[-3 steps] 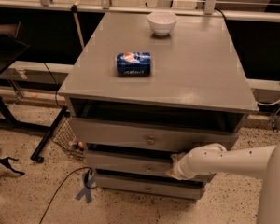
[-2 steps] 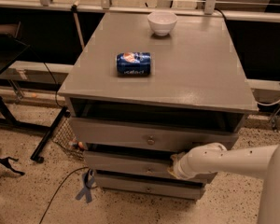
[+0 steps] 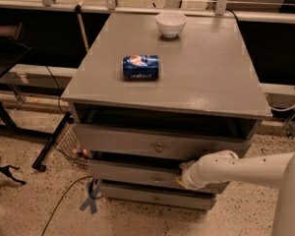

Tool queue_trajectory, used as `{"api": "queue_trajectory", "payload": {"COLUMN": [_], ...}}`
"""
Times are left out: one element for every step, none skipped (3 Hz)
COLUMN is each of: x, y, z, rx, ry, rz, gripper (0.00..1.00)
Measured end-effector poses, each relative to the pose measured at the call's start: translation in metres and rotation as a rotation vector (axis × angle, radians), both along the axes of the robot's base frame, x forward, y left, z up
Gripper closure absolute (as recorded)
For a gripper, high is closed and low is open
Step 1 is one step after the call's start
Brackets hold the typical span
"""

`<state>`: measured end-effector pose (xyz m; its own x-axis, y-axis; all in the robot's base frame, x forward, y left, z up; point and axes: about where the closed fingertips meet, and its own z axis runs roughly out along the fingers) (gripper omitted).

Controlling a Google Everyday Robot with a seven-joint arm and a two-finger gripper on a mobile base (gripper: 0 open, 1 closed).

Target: Open middle drawer

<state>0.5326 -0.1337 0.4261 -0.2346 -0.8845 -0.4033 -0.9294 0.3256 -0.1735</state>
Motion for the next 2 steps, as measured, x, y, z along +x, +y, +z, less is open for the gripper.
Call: {"api": "queue_trajectory", "payload": {"x": [0.0000,0.0000], "y": [0.0000,0.0000], "z": [0.0003,0.0003], "rx": [0.000,0.000], "ry": [0.000,0.000], "rz": [0.000,0.000], "gripper": [1.00,1.00]}}
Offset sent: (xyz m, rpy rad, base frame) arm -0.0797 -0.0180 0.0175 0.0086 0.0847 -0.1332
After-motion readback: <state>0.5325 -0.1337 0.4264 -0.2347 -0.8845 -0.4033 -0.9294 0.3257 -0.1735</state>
